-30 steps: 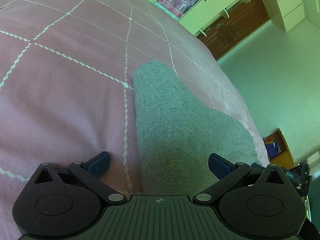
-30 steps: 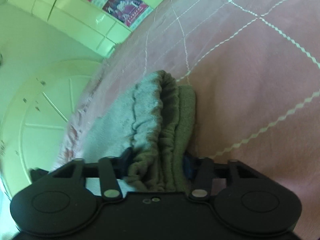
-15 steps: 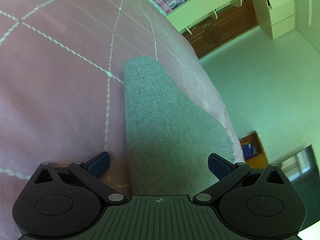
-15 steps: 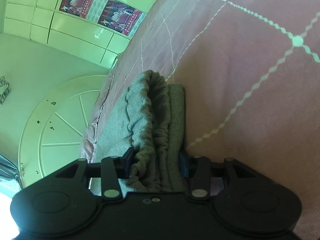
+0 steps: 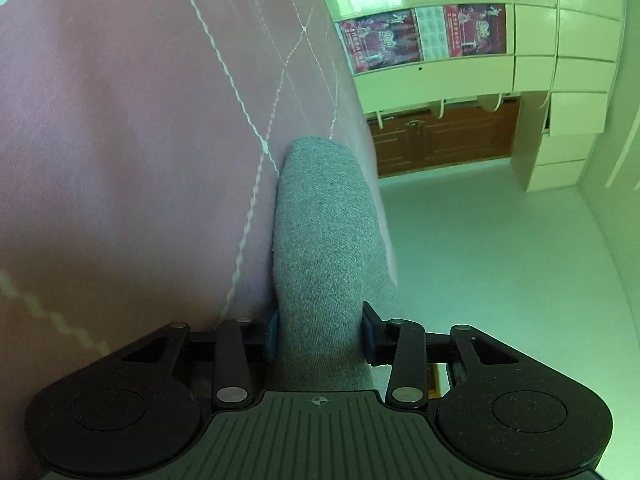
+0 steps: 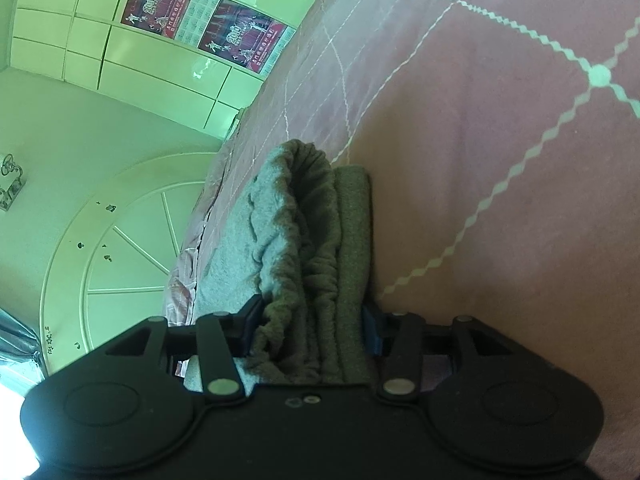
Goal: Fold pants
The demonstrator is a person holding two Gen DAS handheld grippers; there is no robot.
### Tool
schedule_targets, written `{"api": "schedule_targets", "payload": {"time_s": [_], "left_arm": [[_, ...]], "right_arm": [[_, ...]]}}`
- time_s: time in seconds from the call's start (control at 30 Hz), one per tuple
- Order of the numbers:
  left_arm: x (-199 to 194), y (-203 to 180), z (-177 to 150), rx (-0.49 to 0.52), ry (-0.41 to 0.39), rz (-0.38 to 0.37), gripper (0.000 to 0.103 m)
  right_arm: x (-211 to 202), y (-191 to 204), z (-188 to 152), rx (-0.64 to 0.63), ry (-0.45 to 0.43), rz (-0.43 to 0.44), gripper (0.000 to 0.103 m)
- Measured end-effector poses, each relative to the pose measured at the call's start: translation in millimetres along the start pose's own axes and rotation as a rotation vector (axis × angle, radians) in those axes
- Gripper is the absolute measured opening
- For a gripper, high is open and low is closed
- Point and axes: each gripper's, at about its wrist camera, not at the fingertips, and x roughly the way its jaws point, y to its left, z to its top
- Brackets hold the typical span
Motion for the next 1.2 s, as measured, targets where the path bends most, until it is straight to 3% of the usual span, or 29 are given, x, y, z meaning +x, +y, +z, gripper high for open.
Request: {"api": "schedule_targets", "payload": {"time_s": [0.13,0.23,0.3,0.37,0.43,0.5,0.57,0.8,0.97,1.2], "left_arm": [[0.2,7.1,-5.1,-0.005,0.004,-0.044,0.048],[3.9,1.6,-4.3,0.009,0.019,-0.009,0.053],[3.4,-1.0,-1.6,0.038,0.047,0.031,0.050],[2.9,3.3,-2.5,0.038,0.059,0.052,0.033],[4.0,7.5,-1.6,0.034,0.057,0.028,0.029],[4.7,6.6,-2.2,0.045,0.045,0.006,0.028],[-0.2,7.1,-6.2,0.042,0.023,-0.026,0.028],[-6.4,-8.8,-6.3,0.046,-0.031,-0.101,0.028],[-21.7,-29.5,30.7,0.091,-0.091,-0.124,0.028],[-18.0,-45.8,127.7,0.160,-0.143,-0.079,0.028]], "right_arm": [[-1.1,2.3,1.2,0.001,0.005,0.006,0.042],[0.6,0.2,1.9,0.013,0.003,0.024,0.048],[4.6,-0.2,4.5,0.021,0.003,0.028,0.049],[8.6,-0.7,7.2,0.034,0.002,0.026,0.049],[12.1,0.3,10.6,0.046,0.018,0.022,0.049],[12.9,5.3,13.6,0.046,0.031,0.007,0.045],[10.0,13.7,13.0,0.016,0.032,0.013,0.035],[7.5,57.1,24.9,-0.086,0.056,0.027,0.034],[39.4,89.9,58.6,-0.152,0.082,0.072,0.034],[124.8,115.5,132.9,-0.172,0.099,0.110,0.034]]}}
